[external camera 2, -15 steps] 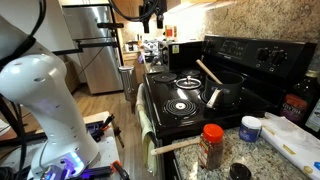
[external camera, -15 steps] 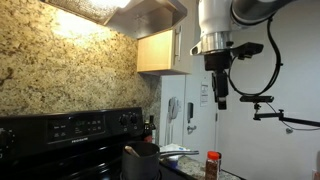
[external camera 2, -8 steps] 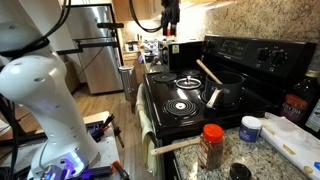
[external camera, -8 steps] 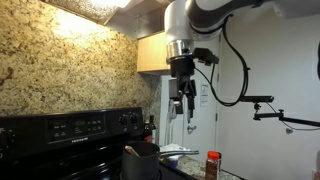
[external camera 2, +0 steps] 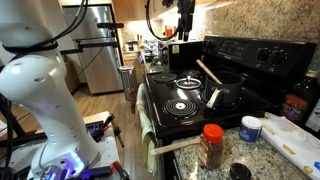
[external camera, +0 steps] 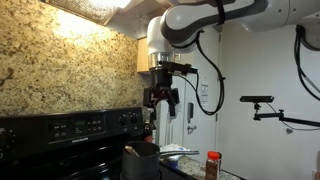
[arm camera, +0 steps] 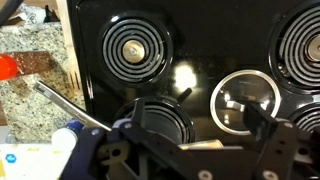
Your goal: Remove the cooking stick from the grey pot then get the lid and cover the grey pot
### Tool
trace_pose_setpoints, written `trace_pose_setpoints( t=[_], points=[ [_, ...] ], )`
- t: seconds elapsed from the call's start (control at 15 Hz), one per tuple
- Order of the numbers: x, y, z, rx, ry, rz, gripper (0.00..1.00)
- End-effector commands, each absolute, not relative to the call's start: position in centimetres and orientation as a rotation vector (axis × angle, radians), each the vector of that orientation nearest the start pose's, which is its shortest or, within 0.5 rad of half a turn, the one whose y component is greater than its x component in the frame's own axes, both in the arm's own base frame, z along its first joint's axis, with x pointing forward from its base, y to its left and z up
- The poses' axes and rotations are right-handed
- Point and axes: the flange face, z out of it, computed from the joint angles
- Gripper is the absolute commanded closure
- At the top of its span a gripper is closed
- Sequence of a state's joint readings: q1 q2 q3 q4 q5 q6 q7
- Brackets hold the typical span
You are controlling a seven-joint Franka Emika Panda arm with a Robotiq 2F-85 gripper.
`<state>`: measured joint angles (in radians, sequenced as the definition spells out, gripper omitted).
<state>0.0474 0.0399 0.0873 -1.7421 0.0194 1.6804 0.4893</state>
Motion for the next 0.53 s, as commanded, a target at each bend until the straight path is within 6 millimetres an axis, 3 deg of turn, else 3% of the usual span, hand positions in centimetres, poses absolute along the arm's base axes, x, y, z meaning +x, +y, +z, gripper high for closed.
trace_pose_setpoints(
  t=[0.0, 0.2, 0.47],
  points=[
    [55.9, 7.8, 53.3, -3.097, 0.556, 0.159, 0.0],
    [55.8, 7.9, 53.3, -3.077, 0.51, 0.199, 0.0],
    [57.4, 8.1, 50.9, -2.854, 0.665, 0.315, 0.0]
  ],
)
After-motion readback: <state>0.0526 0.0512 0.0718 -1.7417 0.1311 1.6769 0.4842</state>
